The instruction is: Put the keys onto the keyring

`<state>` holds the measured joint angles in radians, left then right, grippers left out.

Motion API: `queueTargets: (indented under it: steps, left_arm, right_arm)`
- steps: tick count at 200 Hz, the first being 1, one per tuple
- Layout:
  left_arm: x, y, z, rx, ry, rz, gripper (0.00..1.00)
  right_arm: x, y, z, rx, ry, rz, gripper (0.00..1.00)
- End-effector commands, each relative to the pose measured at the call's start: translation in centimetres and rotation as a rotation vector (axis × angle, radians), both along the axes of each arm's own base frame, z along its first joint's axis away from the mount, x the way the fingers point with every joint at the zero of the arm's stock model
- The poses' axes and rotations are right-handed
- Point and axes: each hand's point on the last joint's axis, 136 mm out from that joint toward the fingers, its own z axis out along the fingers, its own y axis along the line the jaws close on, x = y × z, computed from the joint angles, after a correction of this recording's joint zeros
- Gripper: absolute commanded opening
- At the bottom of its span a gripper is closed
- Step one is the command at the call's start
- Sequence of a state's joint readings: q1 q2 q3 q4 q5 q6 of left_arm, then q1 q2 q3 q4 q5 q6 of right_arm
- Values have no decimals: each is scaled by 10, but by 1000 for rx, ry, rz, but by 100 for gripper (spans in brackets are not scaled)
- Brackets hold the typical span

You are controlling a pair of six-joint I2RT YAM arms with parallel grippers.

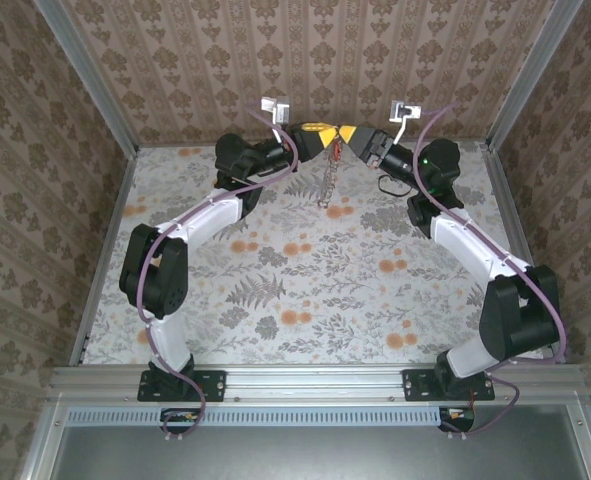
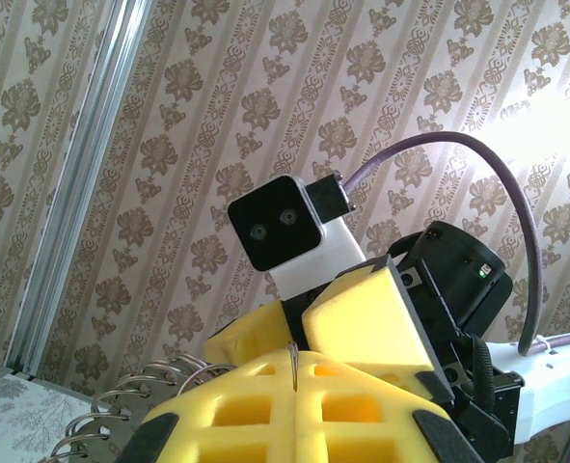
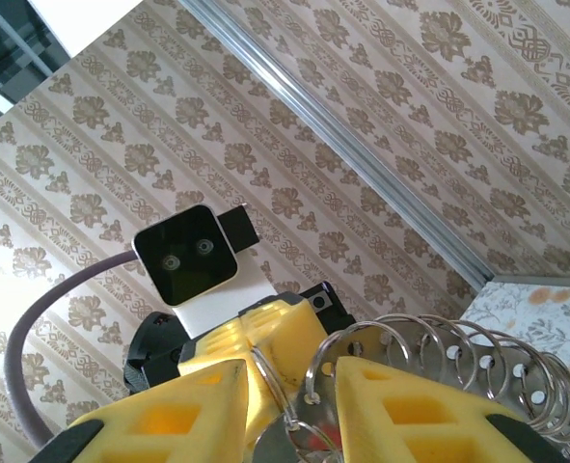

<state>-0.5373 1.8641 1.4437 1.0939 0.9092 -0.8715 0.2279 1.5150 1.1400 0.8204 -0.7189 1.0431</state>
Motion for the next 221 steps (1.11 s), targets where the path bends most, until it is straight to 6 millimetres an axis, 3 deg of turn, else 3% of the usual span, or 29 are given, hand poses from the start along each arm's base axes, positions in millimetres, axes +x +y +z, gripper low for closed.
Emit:
queueTargets:
  steps: [1,110,154,195,221]
  left_arm:
    - [-13,3,26,-56,-72,-13,0]
    - [-10,1,23,-54,-61,-9,0]
    - [-10,1,23,-53,-57,-13,0]
    - [-12,0,24,-50,-58,-18,0]
    - [-12,0,24,-49,-57,-18,0]
  right_arm:
    - [-5,6,18,6,-60,26,31]
    - [-19,10,30,23,-120,74,24]
    - [-16,13,31,49,-115,98,10]
    - [-11,15,28,63,-99,116,14]
    - [-10,16,26,70,-95,132,4]
